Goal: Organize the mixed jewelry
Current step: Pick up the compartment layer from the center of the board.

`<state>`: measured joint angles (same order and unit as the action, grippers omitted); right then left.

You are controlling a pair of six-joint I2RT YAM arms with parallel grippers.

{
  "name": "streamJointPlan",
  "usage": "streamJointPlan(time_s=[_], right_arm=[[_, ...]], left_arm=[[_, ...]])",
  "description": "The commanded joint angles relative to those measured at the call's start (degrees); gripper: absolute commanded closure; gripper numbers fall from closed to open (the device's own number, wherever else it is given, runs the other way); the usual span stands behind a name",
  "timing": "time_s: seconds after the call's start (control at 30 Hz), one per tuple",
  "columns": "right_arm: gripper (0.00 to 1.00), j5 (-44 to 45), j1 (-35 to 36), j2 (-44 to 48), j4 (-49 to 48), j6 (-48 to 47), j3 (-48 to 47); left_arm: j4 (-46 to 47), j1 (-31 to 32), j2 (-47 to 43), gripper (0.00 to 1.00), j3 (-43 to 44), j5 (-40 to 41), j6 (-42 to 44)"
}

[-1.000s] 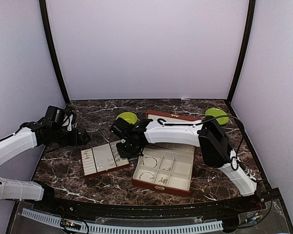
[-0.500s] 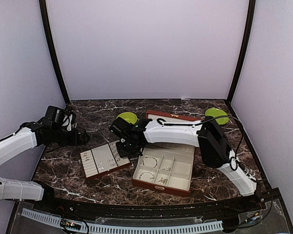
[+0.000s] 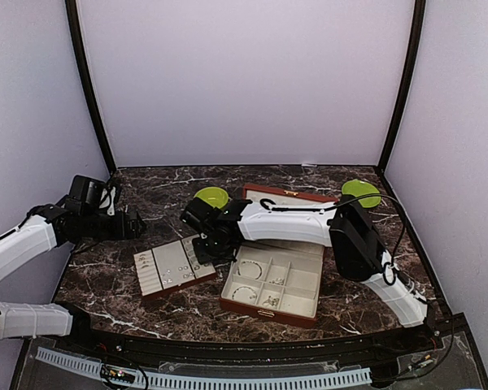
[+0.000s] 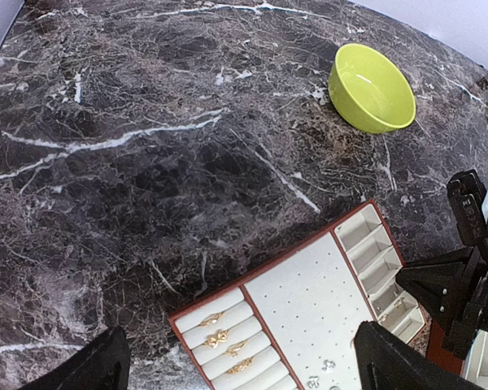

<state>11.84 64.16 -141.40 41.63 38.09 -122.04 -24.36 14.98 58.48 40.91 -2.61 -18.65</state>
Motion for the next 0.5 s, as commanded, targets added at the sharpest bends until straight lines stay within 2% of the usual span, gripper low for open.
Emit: streamJointPlan(time_s=[0.0, 0.3, 0.47], right_arm=[[1.0, 0.9, 1.1, 4.6, -0.9, 2.1, -1.8], [1.0, 0.8, 1.7, 7.2, 0.0, 3.6, -2.4], [1.0, 0.8, 2.1, 9.2, 1.0, 4.5, -2.5]], left_arm=[[-1.3, -0.3, -2.5, 0.01, 0.7, 1.9, -0.1], [-1.3, -0.3, -3.3, 0.01, 0.6, 1.9, -0.5], [-1.6, -0.3, -4.4, 0.01, 0.7, 5.4, -0.9]])
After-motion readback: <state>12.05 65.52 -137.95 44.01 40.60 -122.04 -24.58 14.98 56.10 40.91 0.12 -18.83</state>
